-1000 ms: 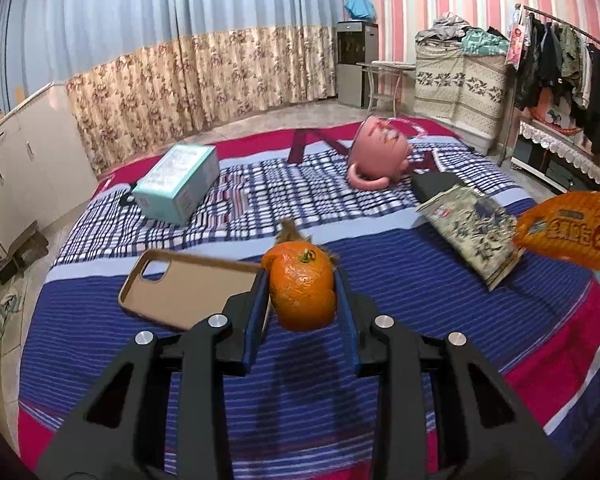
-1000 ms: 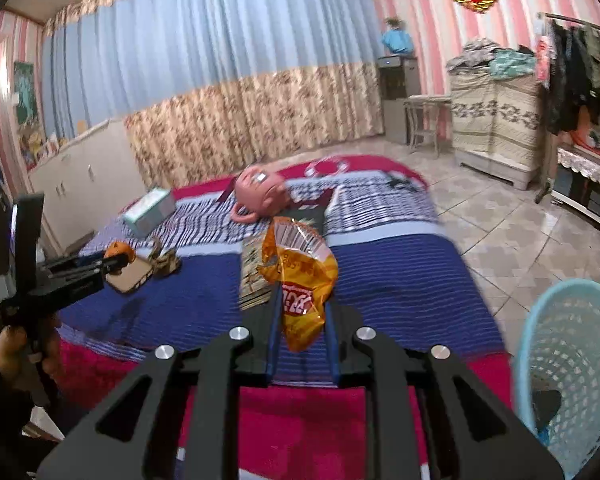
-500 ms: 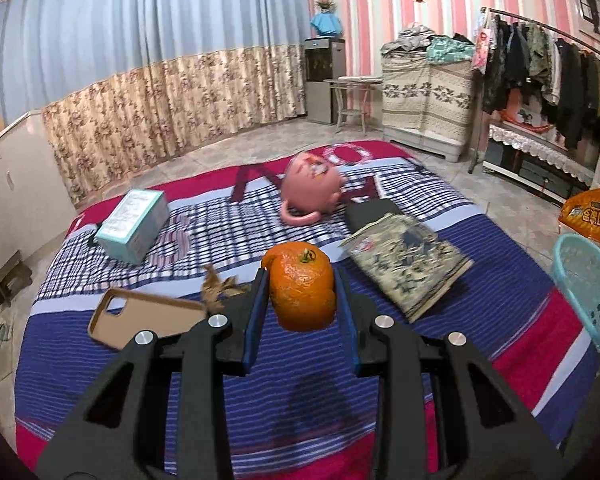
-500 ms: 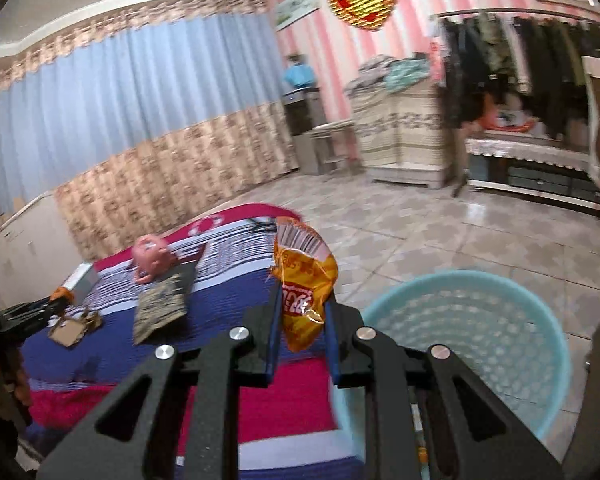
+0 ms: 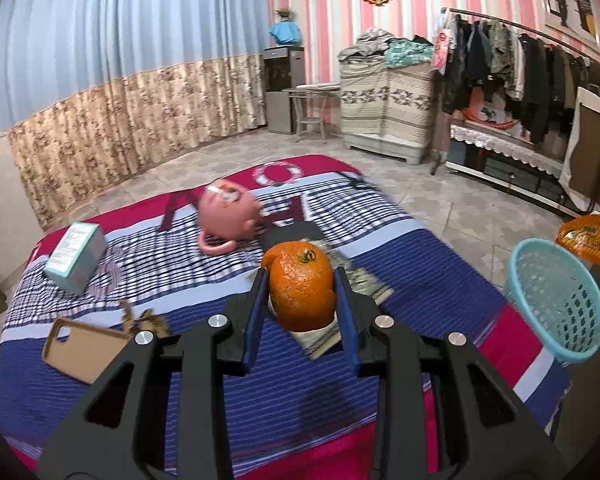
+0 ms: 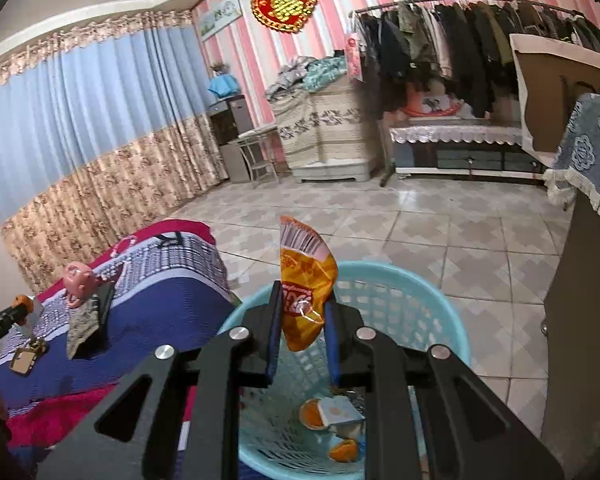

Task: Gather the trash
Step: 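Carry the orange and the chip bag over the basket with both tools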

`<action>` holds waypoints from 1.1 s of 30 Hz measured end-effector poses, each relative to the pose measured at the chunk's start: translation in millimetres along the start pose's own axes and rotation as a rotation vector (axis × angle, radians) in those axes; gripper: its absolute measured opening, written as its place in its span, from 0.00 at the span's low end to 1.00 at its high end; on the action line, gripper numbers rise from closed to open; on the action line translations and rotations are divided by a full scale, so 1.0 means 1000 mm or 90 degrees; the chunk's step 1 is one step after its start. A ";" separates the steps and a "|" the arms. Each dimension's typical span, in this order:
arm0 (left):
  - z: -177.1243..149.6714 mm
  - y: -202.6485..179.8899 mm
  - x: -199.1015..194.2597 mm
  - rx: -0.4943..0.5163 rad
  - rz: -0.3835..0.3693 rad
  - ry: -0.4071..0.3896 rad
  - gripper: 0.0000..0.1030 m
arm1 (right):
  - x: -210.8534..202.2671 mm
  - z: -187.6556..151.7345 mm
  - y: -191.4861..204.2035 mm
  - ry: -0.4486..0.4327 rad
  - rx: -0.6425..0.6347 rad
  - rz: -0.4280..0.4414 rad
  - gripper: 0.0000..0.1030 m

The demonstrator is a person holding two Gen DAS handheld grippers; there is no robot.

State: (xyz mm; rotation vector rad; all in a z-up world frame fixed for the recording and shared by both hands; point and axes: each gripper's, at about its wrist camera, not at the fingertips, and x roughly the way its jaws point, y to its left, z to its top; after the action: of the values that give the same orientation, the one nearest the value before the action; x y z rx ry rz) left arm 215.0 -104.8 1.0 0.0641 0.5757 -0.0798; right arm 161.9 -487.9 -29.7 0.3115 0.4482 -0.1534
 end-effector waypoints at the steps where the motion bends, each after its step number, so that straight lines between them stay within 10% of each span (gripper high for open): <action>1: 0.001 -0.004 0.001 0.002 -0.005 -0.001 0.31 | 0.001 0.000 -0.002 0.002 0.001 -0.004 0.19; 33: 0.021 -0.171 0.050 0.097 -0.147 0.008 0.31 | 0.004 -0.005 -0.035 0.023 0.003 -0.065 0.19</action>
State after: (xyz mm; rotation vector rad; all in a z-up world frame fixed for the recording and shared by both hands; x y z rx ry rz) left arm 251.8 -279.7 -15.6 0.1455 0.5880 -0.3479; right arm 156.0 -519.2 -44.6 0.2964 0.5002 -0.2491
